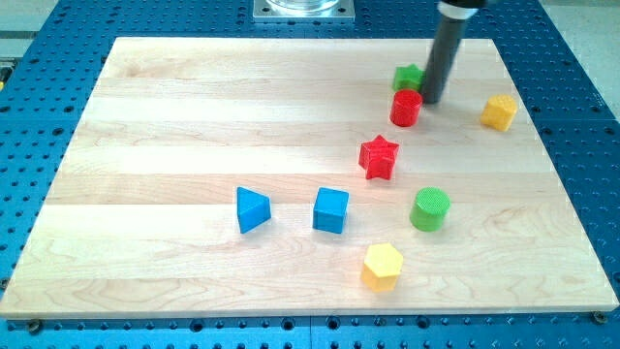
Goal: Push the green star horizontal to the red circle
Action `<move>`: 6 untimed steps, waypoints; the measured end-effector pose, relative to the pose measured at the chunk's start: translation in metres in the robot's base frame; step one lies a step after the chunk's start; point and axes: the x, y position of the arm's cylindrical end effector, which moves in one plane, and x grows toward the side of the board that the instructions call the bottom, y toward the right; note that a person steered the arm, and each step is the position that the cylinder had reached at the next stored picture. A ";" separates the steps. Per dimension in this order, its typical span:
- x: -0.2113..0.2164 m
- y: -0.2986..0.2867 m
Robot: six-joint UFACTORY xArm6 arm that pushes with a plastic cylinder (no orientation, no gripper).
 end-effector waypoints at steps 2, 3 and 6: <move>-0.041 0.020; -0.038 -0.058; -0.013 -0.177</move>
